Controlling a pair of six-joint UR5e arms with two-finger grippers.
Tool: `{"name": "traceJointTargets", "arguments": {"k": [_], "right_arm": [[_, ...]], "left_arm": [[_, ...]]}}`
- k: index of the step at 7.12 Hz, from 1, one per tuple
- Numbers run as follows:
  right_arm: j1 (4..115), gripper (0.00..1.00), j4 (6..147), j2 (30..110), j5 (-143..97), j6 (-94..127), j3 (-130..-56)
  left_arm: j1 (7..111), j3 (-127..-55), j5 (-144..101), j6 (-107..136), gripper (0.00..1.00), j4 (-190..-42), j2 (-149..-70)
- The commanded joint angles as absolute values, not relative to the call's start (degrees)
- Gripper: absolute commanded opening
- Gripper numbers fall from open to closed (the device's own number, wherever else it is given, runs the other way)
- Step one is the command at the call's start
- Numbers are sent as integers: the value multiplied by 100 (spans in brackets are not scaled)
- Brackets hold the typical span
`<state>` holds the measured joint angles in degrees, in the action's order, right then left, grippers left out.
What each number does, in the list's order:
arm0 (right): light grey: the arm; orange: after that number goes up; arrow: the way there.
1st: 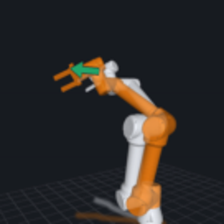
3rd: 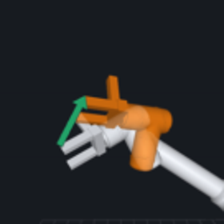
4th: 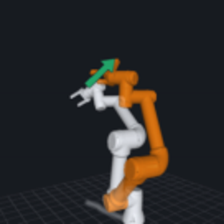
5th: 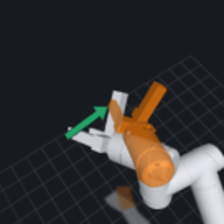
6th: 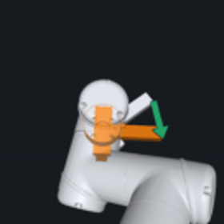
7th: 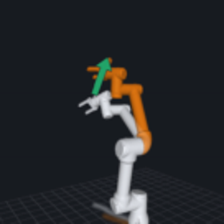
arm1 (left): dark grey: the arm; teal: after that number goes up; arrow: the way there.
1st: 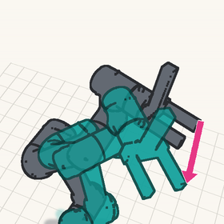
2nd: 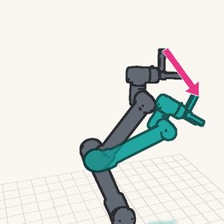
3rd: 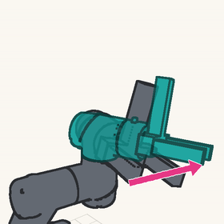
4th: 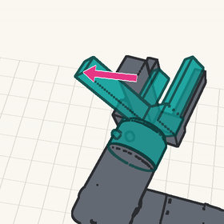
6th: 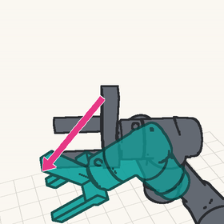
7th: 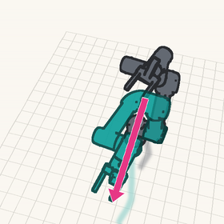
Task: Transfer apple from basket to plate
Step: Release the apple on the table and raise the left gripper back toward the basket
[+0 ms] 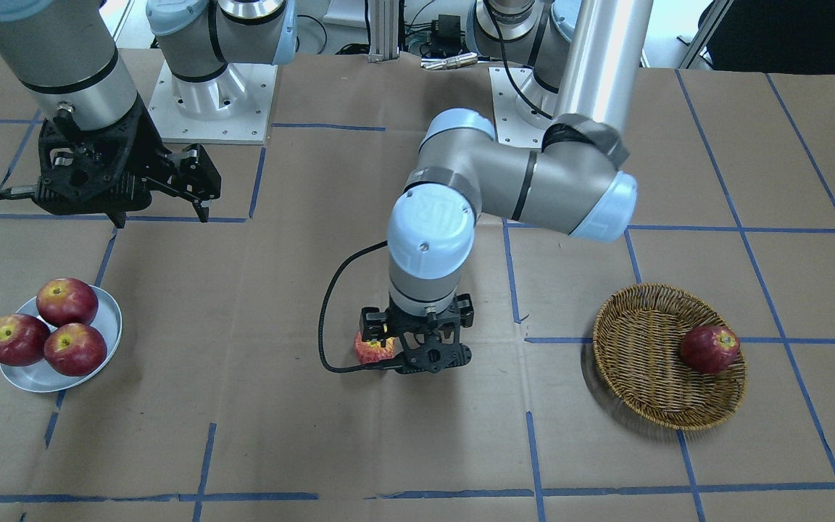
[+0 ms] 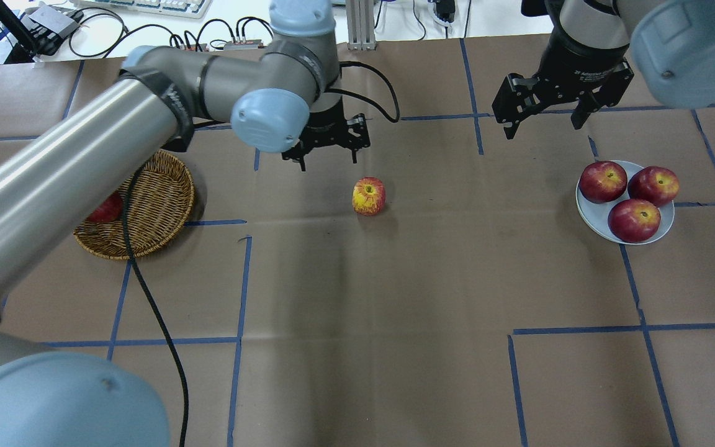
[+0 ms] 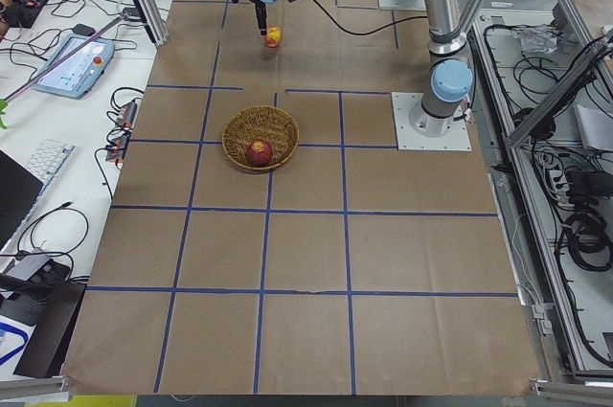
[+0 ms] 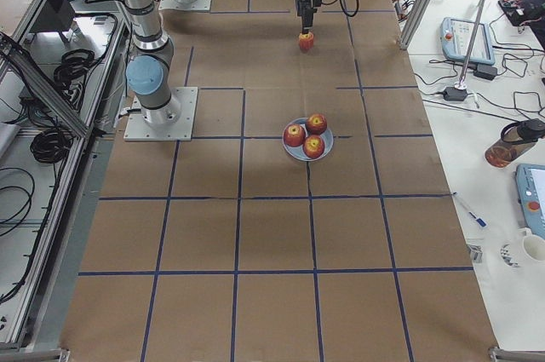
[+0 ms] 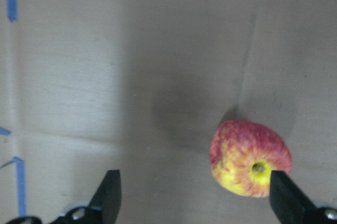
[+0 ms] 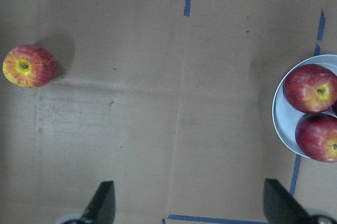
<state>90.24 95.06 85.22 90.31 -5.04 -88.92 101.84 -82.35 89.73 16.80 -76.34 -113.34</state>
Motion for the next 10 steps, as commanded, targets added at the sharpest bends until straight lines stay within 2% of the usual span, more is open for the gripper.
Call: {"name": "traceJointTargets", "arguments": {"k": [1,3,5,7,10], "right_arm": [[9157,100,9780,8298,8739,-19,-8877],[9744,100,10271,7947,8789,524,-8868],[10342,100,10520,7395,8815,1314,-8572],[10844,100,10991,6665,8991,1835,-8280],[11240,100,11686,6093,8974,2198,-8436]], "left_arm": [[9687,-8279,9009,628,99,-8487,-10437],[9423,-8672,9017,205,99,-8928,-9750],[8749,-9479,8948,-322,99,-8843,-9484],[8675,-9501,8982,-956,99,-8938,-9108],[8649,-9677,9000,-967,99,-9130,-8412]]}}
